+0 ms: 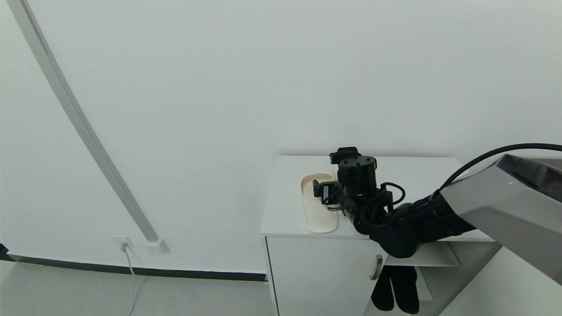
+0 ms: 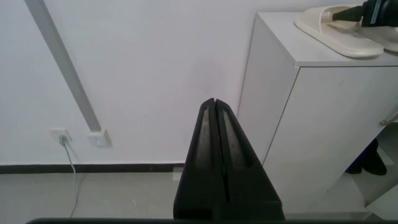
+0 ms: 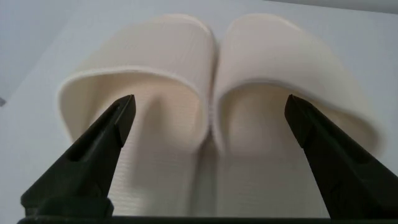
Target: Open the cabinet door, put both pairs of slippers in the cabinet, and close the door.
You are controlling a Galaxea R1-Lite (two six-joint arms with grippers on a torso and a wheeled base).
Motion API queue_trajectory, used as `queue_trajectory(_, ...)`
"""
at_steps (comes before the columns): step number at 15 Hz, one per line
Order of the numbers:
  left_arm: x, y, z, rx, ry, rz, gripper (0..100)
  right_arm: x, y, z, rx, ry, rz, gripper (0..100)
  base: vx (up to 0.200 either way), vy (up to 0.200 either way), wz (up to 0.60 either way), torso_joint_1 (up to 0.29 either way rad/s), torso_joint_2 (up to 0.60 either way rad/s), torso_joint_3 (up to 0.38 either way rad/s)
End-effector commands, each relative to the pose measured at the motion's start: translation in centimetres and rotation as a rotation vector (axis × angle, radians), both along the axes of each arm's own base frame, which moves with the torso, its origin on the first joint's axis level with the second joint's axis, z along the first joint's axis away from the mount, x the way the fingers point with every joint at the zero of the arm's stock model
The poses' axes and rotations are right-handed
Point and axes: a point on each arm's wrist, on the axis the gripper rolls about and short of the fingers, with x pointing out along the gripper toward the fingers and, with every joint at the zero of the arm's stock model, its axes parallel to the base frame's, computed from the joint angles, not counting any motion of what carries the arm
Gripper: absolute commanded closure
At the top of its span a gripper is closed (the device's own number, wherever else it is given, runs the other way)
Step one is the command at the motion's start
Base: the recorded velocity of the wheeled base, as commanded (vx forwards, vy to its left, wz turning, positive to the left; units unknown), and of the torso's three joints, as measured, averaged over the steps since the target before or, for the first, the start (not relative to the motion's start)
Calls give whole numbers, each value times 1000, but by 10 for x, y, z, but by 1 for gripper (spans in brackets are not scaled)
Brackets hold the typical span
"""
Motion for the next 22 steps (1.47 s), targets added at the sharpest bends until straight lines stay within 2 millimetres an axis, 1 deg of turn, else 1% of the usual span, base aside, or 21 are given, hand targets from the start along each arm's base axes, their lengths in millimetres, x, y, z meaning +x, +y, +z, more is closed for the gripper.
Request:
queue_trajectory(1, 0, 0, 0, 0, 1, 1, 100, 8, 4, -7, -3, 2, -5, 0, 0, 0, 0, 0, 0, 0)
queue_trajectory(3, 0, 0, 0, 0, 1, 1, 100, 15, 9, -7, -11, -16, -2, 0, 0, 0, 0, 0, 0, 0)
queue_trajectory(7, 0, 0, 0, 0, 1, 1, 100, 18, 11, -8, -15, -15, -1, 0, 0, 0, 0, 0, 0, 0)
queue_trajectory(8, 0, 0, 0, 0, 1, 1, 100, 18, 11, -9, -14, -13, -2, 100, 0, 0, 0, 0, 0, 0)
queue_trajectory(15, 0, 0, 0, 0, 1, 1, 100, 19, 10, -6, -11, -18, -5, 100, 0, 0, 0, 0, 0, 0)
queue_trajectory(17, 0, 0, 0, -2, 1, 1, 100, 17, 9, -1, -2, -29, -5, 100, 0, 0, 0, 0, 0, 0)
queue_trajectory(18, 0, 0, 0, -2, 1, 1, 100, 13, 6, 5, 1, -33, -3, 100, 0, 0, 0, 0, 0, 0)
queue_trajectory(20, 0, 0, 0, -2, 1, 1, 100, -4, -4, 23, 16, -35, 58, 100, 0, 0, 0, 0, 0, 0)
queue_trajectory(21, 0, 0, 0, -2, 1, 1, 100, -19, -14, 34, 27, -29, 112, 100, 0, 0, 0, 0, 0, 0)
queue_trajectory(22, 0, 0, 0, -2, 1, 1, 100, -31, -22, 39, 31, -23, 139, 100, 0, 0, 0, 0, 0, 0)
